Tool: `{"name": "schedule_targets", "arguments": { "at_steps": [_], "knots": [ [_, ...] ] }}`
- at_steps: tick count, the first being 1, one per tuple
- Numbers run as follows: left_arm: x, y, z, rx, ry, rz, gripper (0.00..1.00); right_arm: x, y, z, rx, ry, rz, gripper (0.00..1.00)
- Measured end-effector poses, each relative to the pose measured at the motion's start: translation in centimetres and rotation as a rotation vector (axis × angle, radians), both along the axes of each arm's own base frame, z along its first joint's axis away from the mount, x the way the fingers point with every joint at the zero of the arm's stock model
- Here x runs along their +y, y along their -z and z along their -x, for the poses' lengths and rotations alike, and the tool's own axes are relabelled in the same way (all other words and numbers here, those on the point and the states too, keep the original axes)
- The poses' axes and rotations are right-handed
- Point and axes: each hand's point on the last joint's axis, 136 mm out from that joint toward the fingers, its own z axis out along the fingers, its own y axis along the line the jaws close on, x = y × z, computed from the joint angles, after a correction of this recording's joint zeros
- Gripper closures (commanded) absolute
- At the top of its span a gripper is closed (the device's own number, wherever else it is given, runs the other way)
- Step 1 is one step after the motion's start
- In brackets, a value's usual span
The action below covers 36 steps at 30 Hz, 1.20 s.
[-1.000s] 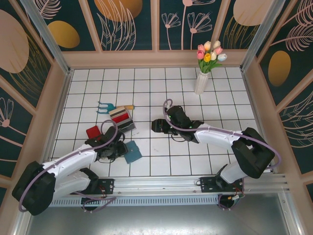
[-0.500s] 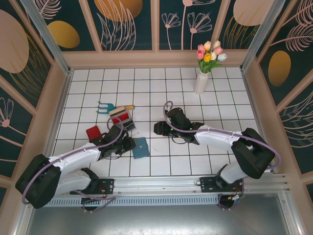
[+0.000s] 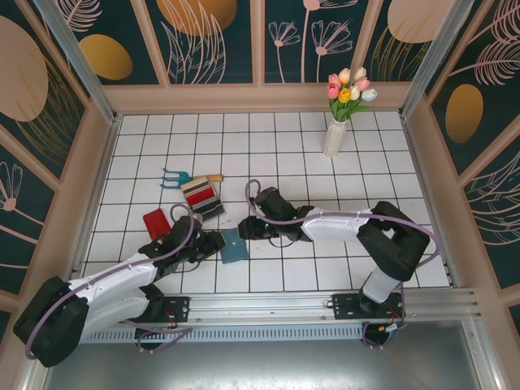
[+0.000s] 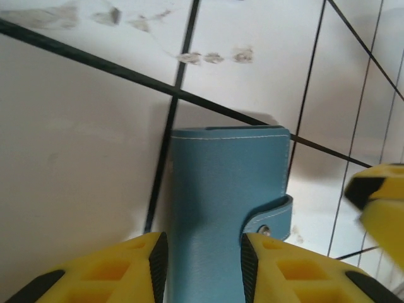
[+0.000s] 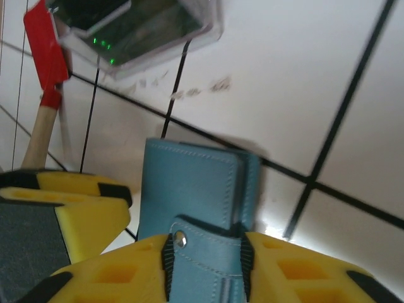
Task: Put the credit cards into the card holder
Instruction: Pick up the card holder at the bottom-center of the table, then open the button on the card holder.
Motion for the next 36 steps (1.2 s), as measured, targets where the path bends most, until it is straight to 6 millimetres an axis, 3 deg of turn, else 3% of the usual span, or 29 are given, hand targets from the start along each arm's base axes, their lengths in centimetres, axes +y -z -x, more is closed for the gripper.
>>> {"name": "schedule_targets", "arguments": {
  "at_steps": [4, 10, 15, 20, 27, 36],
  "knots": [
    [-0.5, 0.9, 0.2, 0.036, 0.018, 0.004, 0.65, 0.5, 1.5, 1.6, 0.045, -0.040, 0.021, 0.74],
    [-1.0, 1.3, 0.0, 0.051, 0.027, 0.005, 0.68, 0.2, 2.8, 1.9, 0.072, -0.038, 0.050, 0.75],
    [-1.0, 1.2, -0.1, 0.052, 0.024, 0.010, 0.85, 0.1, 2.9, 1.7, 0.072, -0.024, 0.057, 0.74],
    [-1.3, -0.8, -0.7, -0.016, 0.018, 0.054, 1.00, 0.1, 2.7, 1.1, 0.056, 0.000, 0.069, 0.70],
    [-1.4, -1.8, -1.1, -0.070, 0.012, 0.086, 1.00, 0.3, 1.9, 0.0, 0.015, 0.030, 0.105, 0.56],
    [-1.6, -2.0, -1.3, -0.086, 0.012, 0.098, 1.00, 2.4, 0.3, 0.1, -0.059, -0.015, 0.121, 0.52]
  ]
}}
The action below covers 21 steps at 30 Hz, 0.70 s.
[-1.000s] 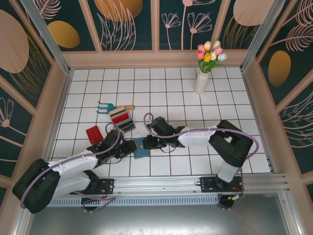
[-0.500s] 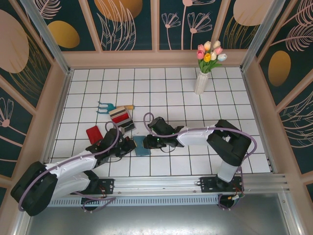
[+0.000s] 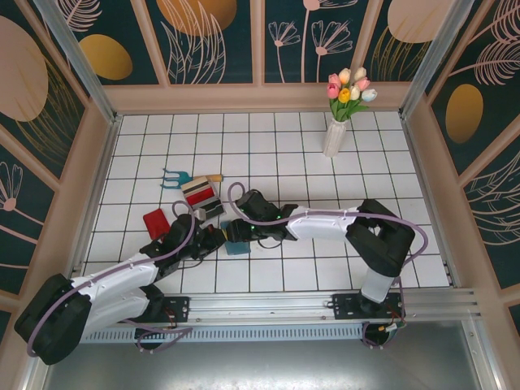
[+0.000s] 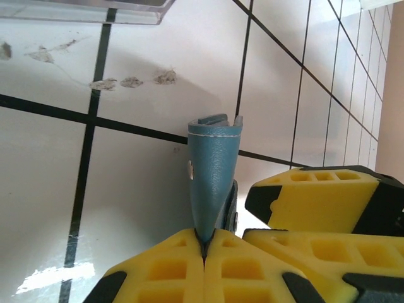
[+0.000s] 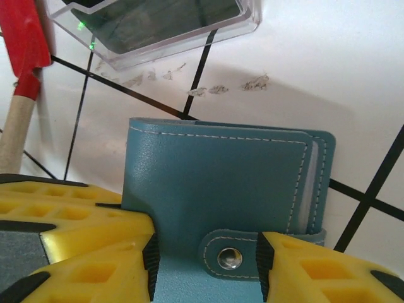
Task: Put the credit cards into the card holder
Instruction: Open the button on the card holder.
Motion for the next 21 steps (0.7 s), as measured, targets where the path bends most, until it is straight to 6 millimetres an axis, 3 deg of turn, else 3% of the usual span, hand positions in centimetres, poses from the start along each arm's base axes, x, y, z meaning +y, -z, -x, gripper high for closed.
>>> {"name": "schedule_targets", "arguments": {
  "at_steps": [5, 8, 15, 17, 19, 21],
  "knots": [
    [0.4, 0.8, 0.3, 0.022, -0.004, -0.021, 1.00, -0.2, 2.2, 0.0, -0.020, 0.004, 0.096, 0.53],
    [0.7, 1.2, 0.4, 0.029, -0.014, -0.037, 1.00, 0.0, 2.5, 0.1, -0.069, 0.007, 0.146, 0.57],
    [1.0, 0.8, 0.5, 0.012, -0.023, -0.041, 1.00, 0.1, 2.0, 0.0, -0.161, 0.040, 0.204, 0.87],
    [1.2, 0.4, 0.4, -0.002, -0.033, -0.042, 1.00, -1.2, 2.0, -0.6, -0.187, 0.073, 0.236, 0.91],
    [1.3, -0.1, 0.2, -0.023, -0.043, -0.036, 1.00, -3.9, 2.9, -1.2, -0.188, 0.114, 0.306, 0.93],
    [1.2, -0.6, 0.2, -0.036, -0.040, -0.024, 1.00, -5.4, 2.9, -1.8, -0.183, 0.145, 0.316, 0.89]
  ]
}}
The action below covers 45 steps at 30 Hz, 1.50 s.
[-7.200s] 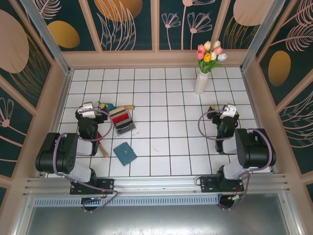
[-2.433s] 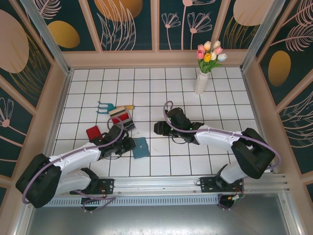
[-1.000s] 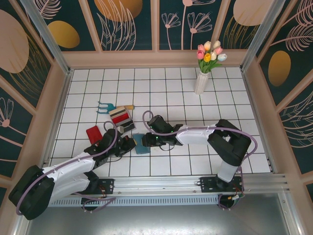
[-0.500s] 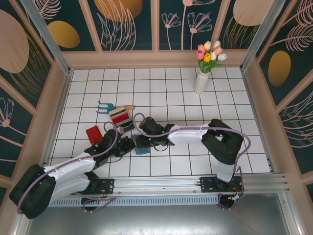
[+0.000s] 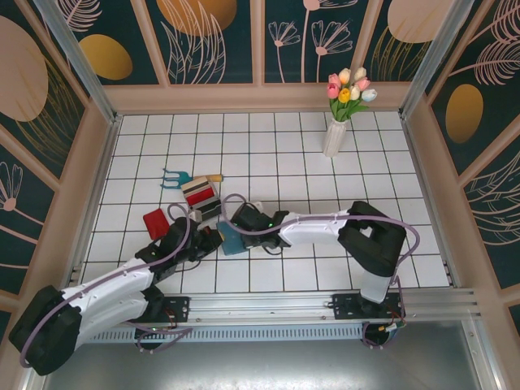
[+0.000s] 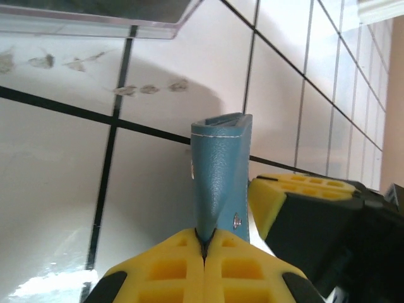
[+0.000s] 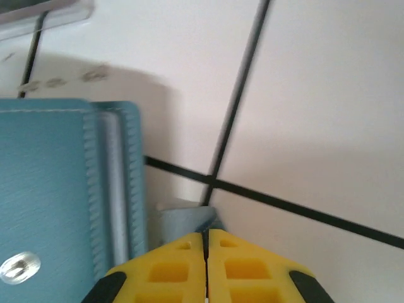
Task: Put the credit cards into the card holder
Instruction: Open the button on the card holder, then place the card holder at the bottom-center of the table, then open the card holder at the center of the table.
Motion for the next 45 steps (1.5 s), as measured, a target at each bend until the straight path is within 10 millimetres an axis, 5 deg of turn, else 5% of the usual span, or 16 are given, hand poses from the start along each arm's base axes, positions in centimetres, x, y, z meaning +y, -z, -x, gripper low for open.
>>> {"name": "schedule_targets", "arguments": {
  "at_steps": [6, 9, 20, 24, 29, 33, 37, 45],
  "knots": [
    [0.4, 0.6, 0.1, 0.002, -0.004, -0.018, 1.00, -3.6, -1.2, -1.5, 0.011, 0.071, -0.003, 0.60],
    [0.4, 1.1, 0.3, 0.013, 0.009, -0.038, 1.00, -3.7, -1.7, -1.6, 0.067, 0.072, -0.080, 0.44],
    [0.3, 1.8, 0.5, 0.026, 0.033, -0.056, 1.00, 2.7, -3.5, -0.2, 0.160, -0.076, -0.276, 0.35],
    [0.2, 1.7, 0.5, 0.025, 0.036, -0.054, 1.00, 3.5, -2.0, 0.0, 0.152, -0.086, -0.203, 0.42],
    [0.2, 1.5, 0.5, 0.021, 0.040, -0.057, 1.00, 1.2, -0.3, -0.2, 0.136, -0.046, -0.084, 0.82],
    [0.0, 1.1, 0.2, 0.013, 0.052, -0.069, 0.68, -0.3, -0.7, -0.3, 0.128, -0.023, -0.093, 1.00],
    [-0.1, 0.7, -0.2, 0.005, 0.061, -0.095, 0.47, -1.5, -2.9, -0.3, 0.117, 0.000, -0.176, 1.00],
    [-1.1, -0.3, -1.0, -0.002, 0.100, -0.115, 0.32, -2.2, -5.7, 0.4, 0.126, -0.005, -0.317, 1.00]
  ]
}}
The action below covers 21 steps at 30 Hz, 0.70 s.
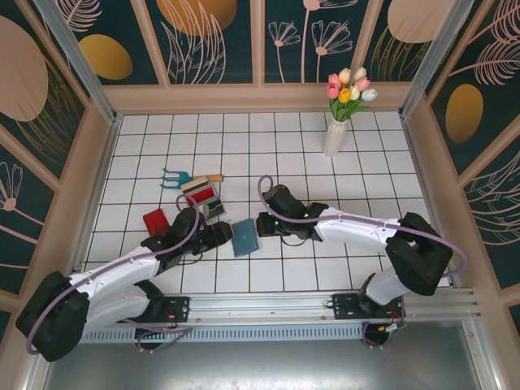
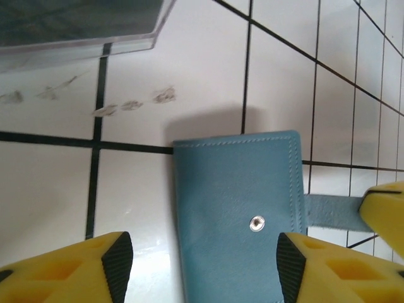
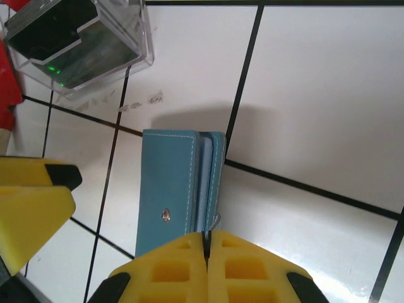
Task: Put the credit cards into the card holder
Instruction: Open the card holder at the center of the table.
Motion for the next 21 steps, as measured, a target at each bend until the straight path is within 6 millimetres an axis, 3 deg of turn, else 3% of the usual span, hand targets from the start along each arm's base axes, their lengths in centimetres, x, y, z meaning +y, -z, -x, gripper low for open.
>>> {"name": "schedule_targets", "arguments": {
  "at_steps": [5, 10, 21],
  "knots": [
    [-1.3, -1.0, -0.8, -0.001, 0.032, 0.012, 0.30, -0.8, -0.6, 0.9, 0.035, 0.004, -0.073, 0.99],
    [-2.2, -1.5, -1.3, 0.003, 0.059, 0.017, 0.28, 0.5, -3.1, 0.9, 0.022, -0.025, -0.185, 0.99],
    [-2.2, -0.5, -0.8, 0.039, 0.080, 0.001, 0.30, 1.8, -4.6, 1.1, 0.040, -0.056, -0.285, 0.97]
  ]
}}
